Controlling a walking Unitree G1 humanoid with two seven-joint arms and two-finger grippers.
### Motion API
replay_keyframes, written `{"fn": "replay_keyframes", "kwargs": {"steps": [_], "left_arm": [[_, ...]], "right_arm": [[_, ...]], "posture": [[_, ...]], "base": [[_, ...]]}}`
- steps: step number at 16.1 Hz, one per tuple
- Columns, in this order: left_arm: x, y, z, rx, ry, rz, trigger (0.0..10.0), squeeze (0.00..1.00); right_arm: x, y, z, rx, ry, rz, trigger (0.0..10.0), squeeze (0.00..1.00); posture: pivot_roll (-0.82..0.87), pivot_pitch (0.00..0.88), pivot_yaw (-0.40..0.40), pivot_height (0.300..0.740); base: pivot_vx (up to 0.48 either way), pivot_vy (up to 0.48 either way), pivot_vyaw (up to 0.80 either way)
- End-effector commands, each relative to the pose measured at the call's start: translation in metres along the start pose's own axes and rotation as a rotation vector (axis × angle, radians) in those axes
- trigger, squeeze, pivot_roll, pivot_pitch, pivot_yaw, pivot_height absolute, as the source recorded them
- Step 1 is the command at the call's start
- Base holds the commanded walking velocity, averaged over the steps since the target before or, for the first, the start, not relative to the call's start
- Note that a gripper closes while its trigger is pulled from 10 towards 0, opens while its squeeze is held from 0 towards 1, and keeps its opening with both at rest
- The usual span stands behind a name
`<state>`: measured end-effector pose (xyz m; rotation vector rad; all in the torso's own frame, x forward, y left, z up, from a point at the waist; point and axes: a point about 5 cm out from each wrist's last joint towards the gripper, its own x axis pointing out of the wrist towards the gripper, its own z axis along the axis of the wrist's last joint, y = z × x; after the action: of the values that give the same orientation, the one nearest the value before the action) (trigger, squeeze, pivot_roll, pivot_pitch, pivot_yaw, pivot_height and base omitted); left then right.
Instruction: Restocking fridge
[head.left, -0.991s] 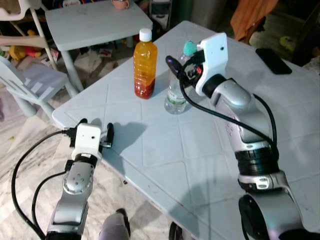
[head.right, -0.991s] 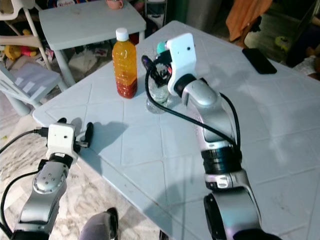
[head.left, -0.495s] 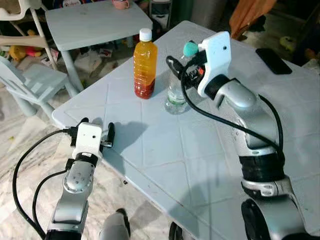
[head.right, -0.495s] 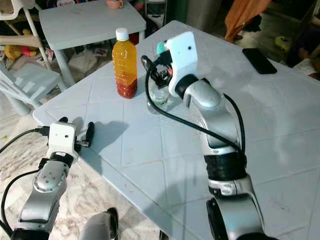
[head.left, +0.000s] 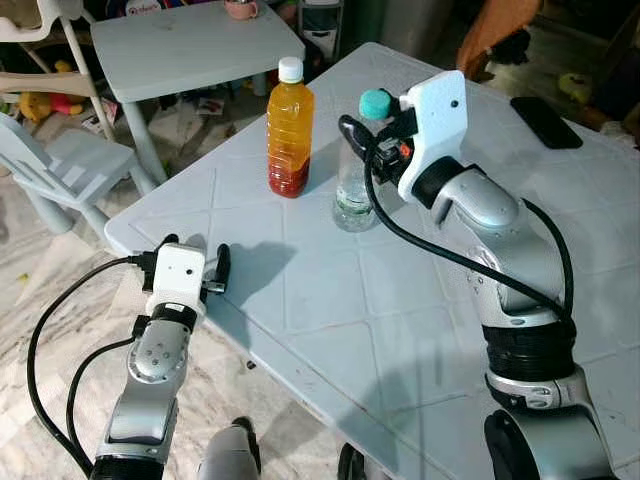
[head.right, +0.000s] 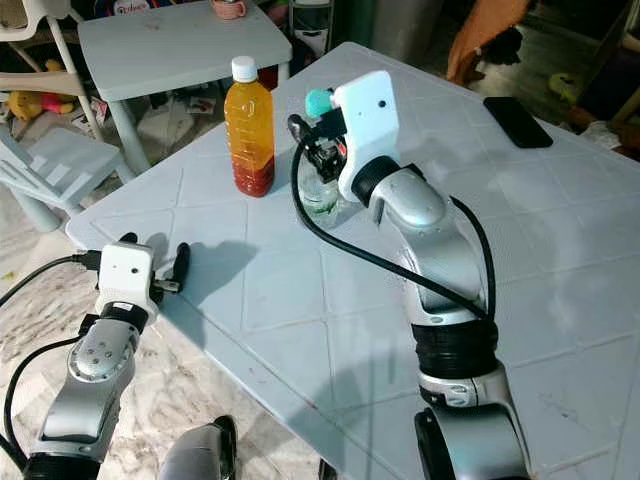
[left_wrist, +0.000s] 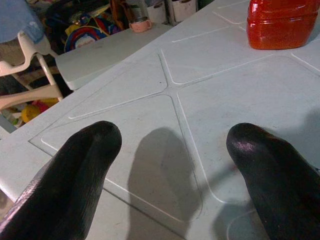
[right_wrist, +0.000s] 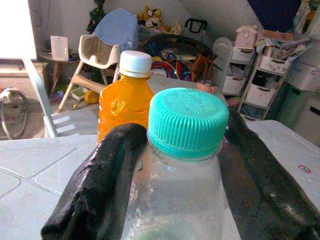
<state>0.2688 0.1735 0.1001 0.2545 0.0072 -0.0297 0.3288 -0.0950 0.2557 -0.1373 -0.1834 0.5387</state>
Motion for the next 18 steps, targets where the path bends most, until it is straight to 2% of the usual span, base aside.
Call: {"fn": "replay_keyframes", "kwargs": {"steps": [1,2,3,4,9,18], "left_arm": [[-0.0015,-0.0040,-0.0102,0.003,0.051,-0.023,10.0,0.00],[-0.0012,-0.0037,-0.0104,0.003,0.053,-0.022,10.0,0.00],[0.0004,0.0019,-0.0120,0.026,0.074,0.048,10.0,0.00],[0.0011,0.0028,-0.0124,0.022,0.078,0.056,10.0,0.00],[0.0024,0.0020,-0.0110,-0.016,0.073,0.050,10.0,0.00],[0.0024,0.0020,-0.0110,-0.016,0.073,0.050,10.0,0.00]], "right_arm": [[-0.0019,0.0011,0.0010,-0.010,0.005,0.003,0.0,0.00],[-0.0017,0.0011,0.0010,-0.012,0.005,0.003,0.0,0.00],[-0.0014,0.0001,0.0017,-0.018,0.001,-0.004,0.0,0.00],[-0.0012,-0.0002,0.0019,-0.020,0.000,-0.007,0.0,0.00],[-0.0094,-0.0056,-0.0050,-0.008,-0.016,-0.073,0.0,0.00],[-0.0094,-0.0056,-0.0050,-0.008,-0.016,-0.073,0.0,0.00]], "posture": [[0.10,0.134,-0.055,0.740],[0.11,0.134,-0.054,0.740],[0.11,0.132,-0.051,0.740],[0.11,0.133,-0.050,0.740],[0.11,0.131,-0.051,0.740],[0.11,0.131,-0.051,0.740]], "base": [[0.000,0.000,0.00],[0.000,0.000,0.00],[0.000,0.000,0.00],[0.000,0.000,0.00],[0.000,0.000,0.00],[0.000,0.000,0.00]]}}
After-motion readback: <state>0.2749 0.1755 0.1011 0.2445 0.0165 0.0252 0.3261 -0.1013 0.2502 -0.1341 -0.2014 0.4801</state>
